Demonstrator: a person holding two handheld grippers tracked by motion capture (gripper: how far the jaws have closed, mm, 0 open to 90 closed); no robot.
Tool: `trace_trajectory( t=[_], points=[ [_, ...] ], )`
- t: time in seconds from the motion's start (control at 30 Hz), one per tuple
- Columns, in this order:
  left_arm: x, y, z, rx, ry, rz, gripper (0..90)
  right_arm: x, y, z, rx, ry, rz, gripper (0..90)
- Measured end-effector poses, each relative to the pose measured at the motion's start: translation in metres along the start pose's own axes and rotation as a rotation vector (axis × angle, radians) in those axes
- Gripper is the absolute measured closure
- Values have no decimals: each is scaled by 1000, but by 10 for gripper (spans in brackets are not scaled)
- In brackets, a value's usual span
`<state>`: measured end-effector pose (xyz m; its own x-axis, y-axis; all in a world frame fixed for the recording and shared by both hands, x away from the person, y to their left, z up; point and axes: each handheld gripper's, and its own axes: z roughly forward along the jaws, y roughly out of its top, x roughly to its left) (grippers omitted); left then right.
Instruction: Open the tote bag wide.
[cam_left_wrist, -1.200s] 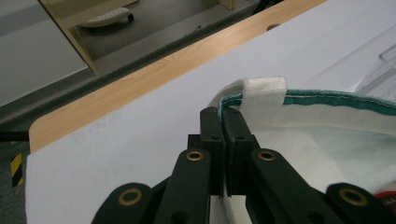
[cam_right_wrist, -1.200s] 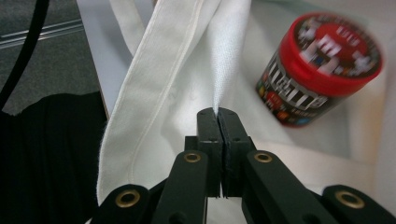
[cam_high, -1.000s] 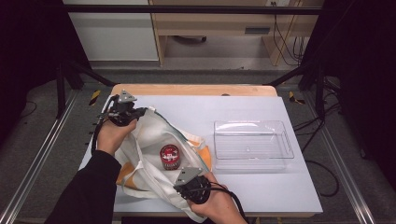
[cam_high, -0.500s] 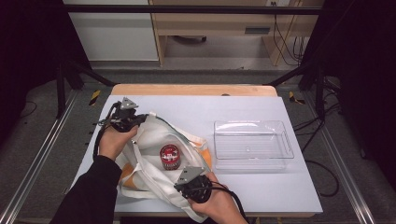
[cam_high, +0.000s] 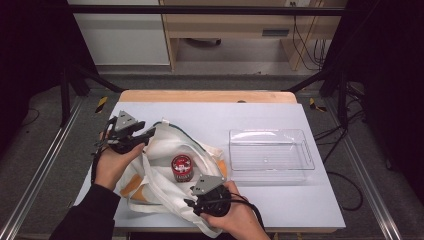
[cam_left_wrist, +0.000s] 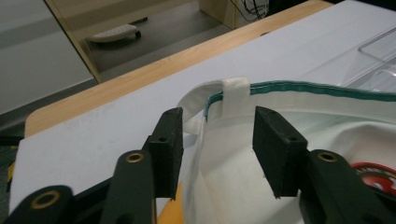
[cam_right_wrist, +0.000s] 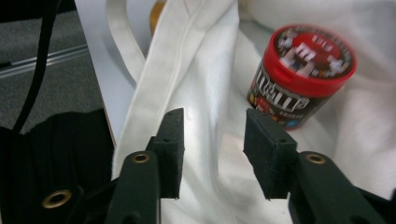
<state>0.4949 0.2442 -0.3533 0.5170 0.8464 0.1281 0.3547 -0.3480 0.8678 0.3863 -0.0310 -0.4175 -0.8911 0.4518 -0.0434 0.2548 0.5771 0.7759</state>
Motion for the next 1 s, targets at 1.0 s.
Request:
trace_trajectory(
  t=[1.0],
  points=[
    [-69, -98, -52, -18, 20, -4, 307, -98, 90, 20, 84, -169, 13, 445]
  ],
)
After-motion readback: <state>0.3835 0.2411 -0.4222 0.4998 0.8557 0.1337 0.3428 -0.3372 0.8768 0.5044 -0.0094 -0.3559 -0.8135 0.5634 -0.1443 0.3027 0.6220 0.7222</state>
